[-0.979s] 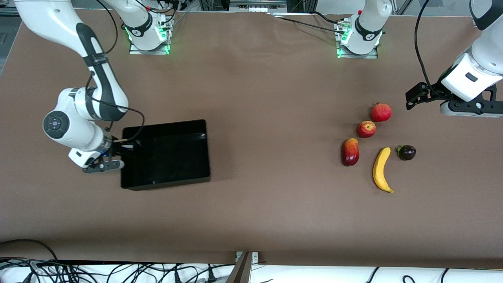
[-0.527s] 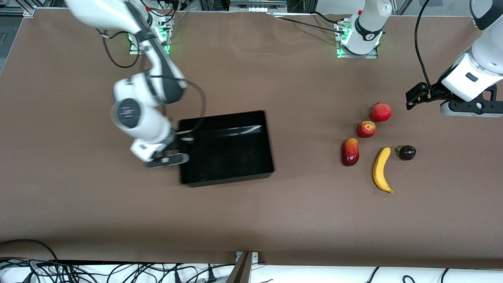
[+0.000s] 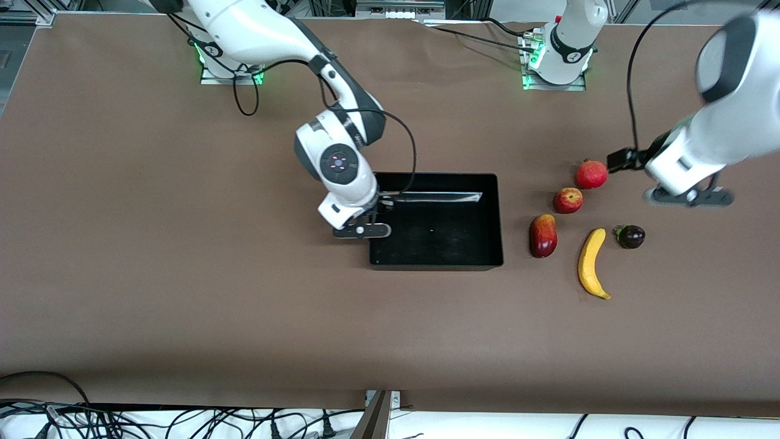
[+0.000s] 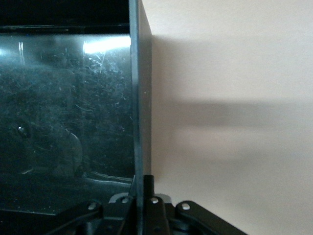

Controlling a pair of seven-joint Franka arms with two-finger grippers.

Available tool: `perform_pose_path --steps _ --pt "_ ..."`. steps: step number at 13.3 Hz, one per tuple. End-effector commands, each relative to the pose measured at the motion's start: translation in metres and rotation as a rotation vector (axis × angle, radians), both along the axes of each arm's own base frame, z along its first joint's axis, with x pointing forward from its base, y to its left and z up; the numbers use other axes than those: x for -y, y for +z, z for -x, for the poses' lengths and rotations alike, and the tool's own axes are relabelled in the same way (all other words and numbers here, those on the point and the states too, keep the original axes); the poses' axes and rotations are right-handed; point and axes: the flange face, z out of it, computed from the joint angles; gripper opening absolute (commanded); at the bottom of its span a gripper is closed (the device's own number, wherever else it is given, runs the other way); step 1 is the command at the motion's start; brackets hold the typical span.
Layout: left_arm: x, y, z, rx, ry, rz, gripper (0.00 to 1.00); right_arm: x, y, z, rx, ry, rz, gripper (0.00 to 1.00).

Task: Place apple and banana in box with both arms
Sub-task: 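Grasp the small apple with the left gripper while the right gripper releases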

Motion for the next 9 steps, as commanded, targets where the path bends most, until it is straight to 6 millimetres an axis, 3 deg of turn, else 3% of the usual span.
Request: perform_pose_path --steps 1,4,8,9 --pt "-0.003 -0.067 -0.006 -0.007 -0.025 0.016 1.0 -0.017 -0.002 -0.005 0.029 -0.029 -0.043 0.0" --pt "-0.005 -0.151 0.023 0.119 -0.117 -0.007 1.0 -0.027 -0.02 0.001 0.047 -0.022 -0.053 0.0" --pt "-0.005 -0.206 0.061 0.188 -0.118 0.008 1.0 -0.03 -0.027 0.005 0.042 -0.018 -0.047 0.01" --pt "-0.004 -0.22 0.067 0.182 -0.116 0.01 1.0 -0.03 -0.027 0.005 0.043 -0.015 -0.047 0.42"
